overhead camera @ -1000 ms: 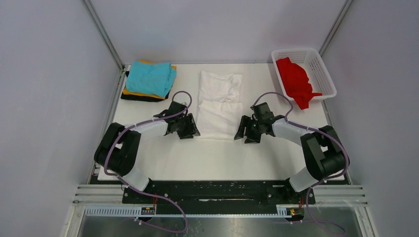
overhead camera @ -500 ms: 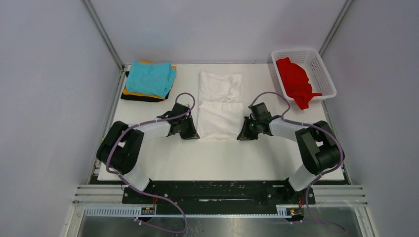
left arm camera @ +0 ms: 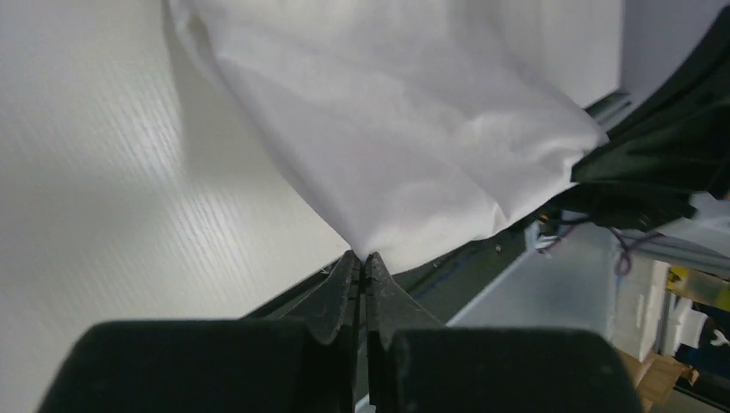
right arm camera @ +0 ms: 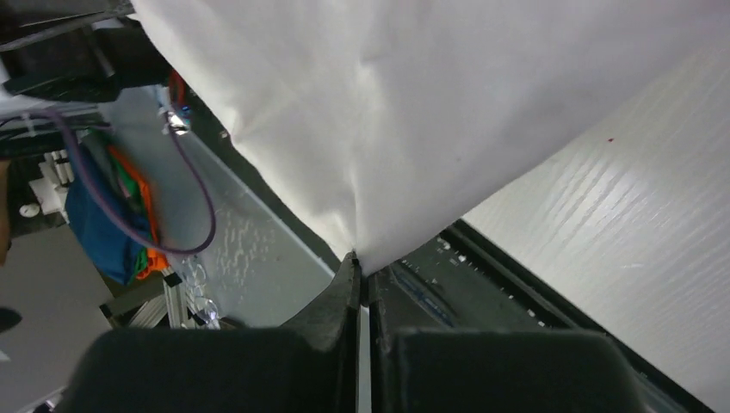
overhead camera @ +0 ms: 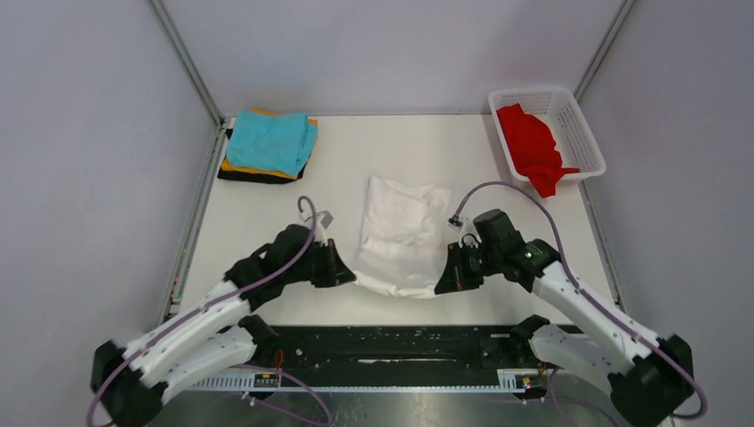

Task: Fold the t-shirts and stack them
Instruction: Fold the long partially folded tshirt into a neat square, then smooth out wrinkles on the folded tshirt

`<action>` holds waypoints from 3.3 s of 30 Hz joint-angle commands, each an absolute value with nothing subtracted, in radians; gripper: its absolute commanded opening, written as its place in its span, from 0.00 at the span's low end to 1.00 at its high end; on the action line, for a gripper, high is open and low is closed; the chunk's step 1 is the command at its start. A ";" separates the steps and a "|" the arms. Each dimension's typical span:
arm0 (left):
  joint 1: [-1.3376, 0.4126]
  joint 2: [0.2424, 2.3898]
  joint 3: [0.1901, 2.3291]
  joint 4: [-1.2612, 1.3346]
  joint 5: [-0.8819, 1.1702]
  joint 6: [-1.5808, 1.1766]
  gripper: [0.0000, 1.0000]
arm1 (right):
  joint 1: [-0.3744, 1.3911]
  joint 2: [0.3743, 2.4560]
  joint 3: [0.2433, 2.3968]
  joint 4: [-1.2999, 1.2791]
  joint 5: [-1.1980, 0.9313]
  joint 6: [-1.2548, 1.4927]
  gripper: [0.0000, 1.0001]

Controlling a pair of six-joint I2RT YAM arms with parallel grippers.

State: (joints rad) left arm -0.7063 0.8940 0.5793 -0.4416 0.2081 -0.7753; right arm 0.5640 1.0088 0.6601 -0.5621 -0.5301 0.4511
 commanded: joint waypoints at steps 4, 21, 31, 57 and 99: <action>-0.754 0.559 0.626 -0.607 0.166 -0.853 0.00 | 0.572 0.828 0.807 -0.831 -0.636 0.363 0.00; -0.656 0.908 0.887 -0.493 -0.137 -0.759 0.00 | 0.293 1.042 0.862 -0.651 -0.788 0.374 0.00; -0.522 1.239 1.072 -0.417 -0.111 -0.709 0.00 | 0.157 1.253 0.939 -0.519 -0.781 0.409 0.00; -0.435 2.057 1.716 -0.410 0.039 -0.580 0.83 | 0.041 1.740 1.116 -0.229 -0.495 0.590 0.35; -0.457 2.099 1.477 -0.164 0.491 -0.777 0.99 | 0.152 1.912 1.139 -0.134 -0.677 0.664 0.99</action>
State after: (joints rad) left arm -0.4549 2.1941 1.5532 -0.1299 0.4961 -0.7574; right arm 0.1440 1.9366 1.1156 -0.0261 -0.6312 0.7502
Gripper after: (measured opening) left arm 0.989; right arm 0.993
